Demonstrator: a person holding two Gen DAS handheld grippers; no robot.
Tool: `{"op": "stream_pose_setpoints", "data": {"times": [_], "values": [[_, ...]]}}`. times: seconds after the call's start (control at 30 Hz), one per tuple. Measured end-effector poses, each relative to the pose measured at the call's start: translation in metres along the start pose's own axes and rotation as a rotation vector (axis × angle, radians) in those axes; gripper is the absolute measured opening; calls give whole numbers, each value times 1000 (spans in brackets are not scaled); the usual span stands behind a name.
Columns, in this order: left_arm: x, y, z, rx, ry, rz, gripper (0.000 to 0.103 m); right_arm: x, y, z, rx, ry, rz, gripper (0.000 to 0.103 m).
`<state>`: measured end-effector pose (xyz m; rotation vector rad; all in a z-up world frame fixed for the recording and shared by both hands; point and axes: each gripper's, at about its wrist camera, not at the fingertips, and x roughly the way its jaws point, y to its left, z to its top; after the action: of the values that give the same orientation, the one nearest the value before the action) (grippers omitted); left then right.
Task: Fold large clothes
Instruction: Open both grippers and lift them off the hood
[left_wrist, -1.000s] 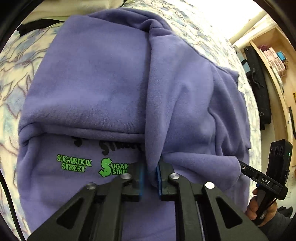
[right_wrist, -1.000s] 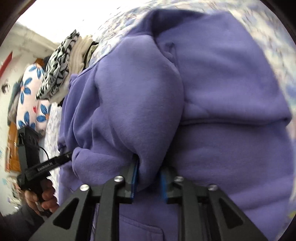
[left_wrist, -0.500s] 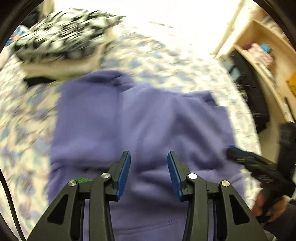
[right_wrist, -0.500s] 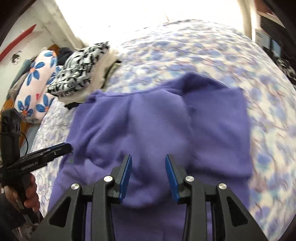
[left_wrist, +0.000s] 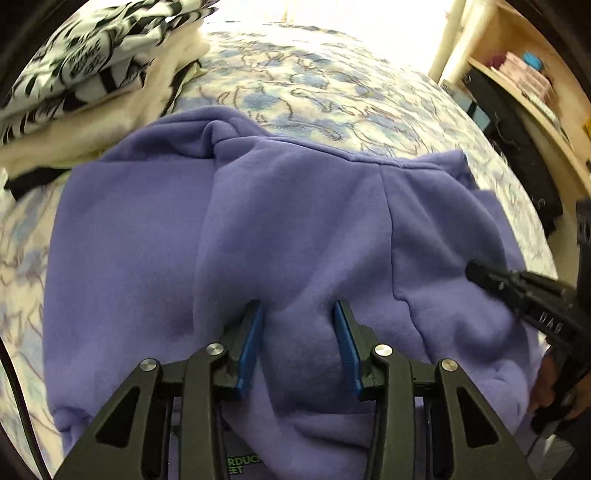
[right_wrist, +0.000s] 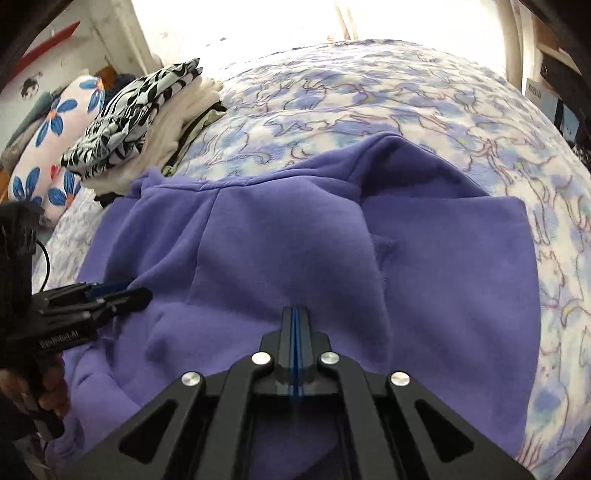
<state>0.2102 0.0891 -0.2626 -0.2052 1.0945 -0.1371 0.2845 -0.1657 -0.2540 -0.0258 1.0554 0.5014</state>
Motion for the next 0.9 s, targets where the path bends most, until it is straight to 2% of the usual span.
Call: {"op": "stream_pose_setpoints", "data": {"times": [0.13, 0.27, 0.47, 0.6, 0.73, 0.9], "values": [[-4, 2, 8, -61, 26, -24, 39, -9, 2, 5, 70, 36, 26, 3], [-23, -1, 13, -118, 33, -57, 38, -36, 14, 2, 96, 32, 74, 3], [-74, -26, -2, -67, -2, -145, 38, -79, 44, -16, 78, 31, 188, 3], [-85, -47, -19, -16, 27, -190, 38, -89, 64, -29, 58, 49, 268, 3], [-70, -56, -33, -3, 57, -177, 38, -71, 77, -42, 8, 79, 237, 3], [-35, -43, -40, -85, 118, -111, 38, -32, 68, -54, 12, 131, 135, 3]]}}
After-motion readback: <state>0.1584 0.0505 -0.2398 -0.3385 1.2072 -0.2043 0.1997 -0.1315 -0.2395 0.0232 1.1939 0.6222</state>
